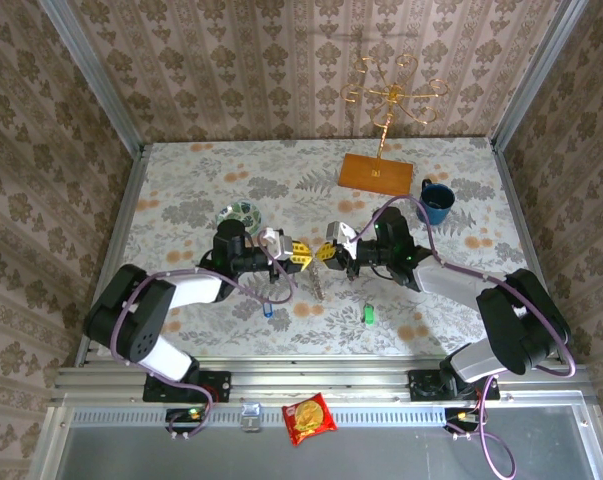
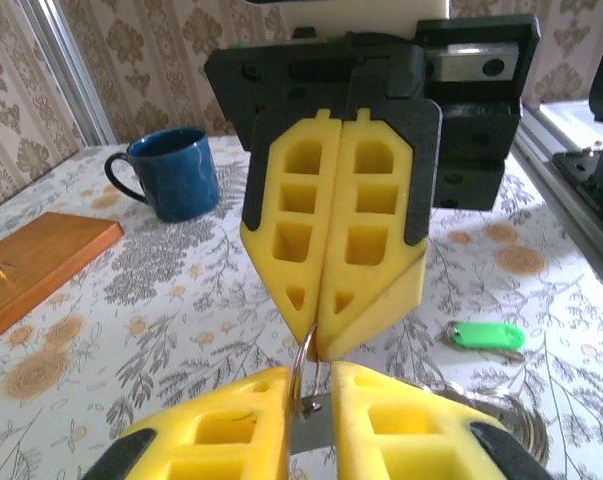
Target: Put the keys on the keyring
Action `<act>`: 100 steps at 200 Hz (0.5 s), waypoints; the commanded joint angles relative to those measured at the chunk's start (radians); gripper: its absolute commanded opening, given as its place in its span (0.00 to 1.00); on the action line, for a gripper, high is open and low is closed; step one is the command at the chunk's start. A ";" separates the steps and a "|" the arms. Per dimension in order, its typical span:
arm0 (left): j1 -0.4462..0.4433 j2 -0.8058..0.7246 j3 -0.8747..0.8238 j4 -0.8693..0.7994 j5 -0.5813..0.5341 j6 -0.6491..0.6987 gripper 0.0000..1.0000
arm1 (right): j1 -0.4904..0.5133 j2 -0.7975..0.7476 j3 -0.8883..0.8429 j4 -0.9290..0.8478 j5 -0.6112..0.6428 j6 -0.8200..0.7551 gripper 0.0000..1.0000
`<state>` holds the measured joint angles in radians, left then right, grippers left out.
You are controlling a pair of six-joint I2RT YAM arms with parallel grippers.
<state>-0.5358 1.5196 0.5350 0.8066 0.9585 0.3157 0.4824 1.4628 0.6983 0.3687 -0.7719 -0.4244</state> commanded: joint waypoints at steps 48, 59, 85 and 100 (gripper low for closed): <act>-0.025 -0.049 0.065 -0.283 -0.038 0.175 0.10 | 0.029 -0.004 0.060 -0.086 -0.017 -0.059 0.00; -0.026 -0.047 0.070 -0.285 -0.038 0.180 0.10 | 0.034 -0.005 0.065 -0.097 -0.014 -0.065 0.00; -0.027 -0.038 0.083 -0.288 -0.038 0.180 0.11 | 0.043 -0.003 0.078 -0.123 -0.013 -0.079 0.00; -0.027 -0.040 0.086 -0.286 -0.034 0.179 0.05 | 0.045 -0.006 0.084 -0.147 -0.012 -0.092 0.00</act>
<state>-0.5552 1.4792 0.5892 0.5549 0.9230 0.4591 0.5117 1.4628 0.7448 0.2783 -0.7704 -0.4824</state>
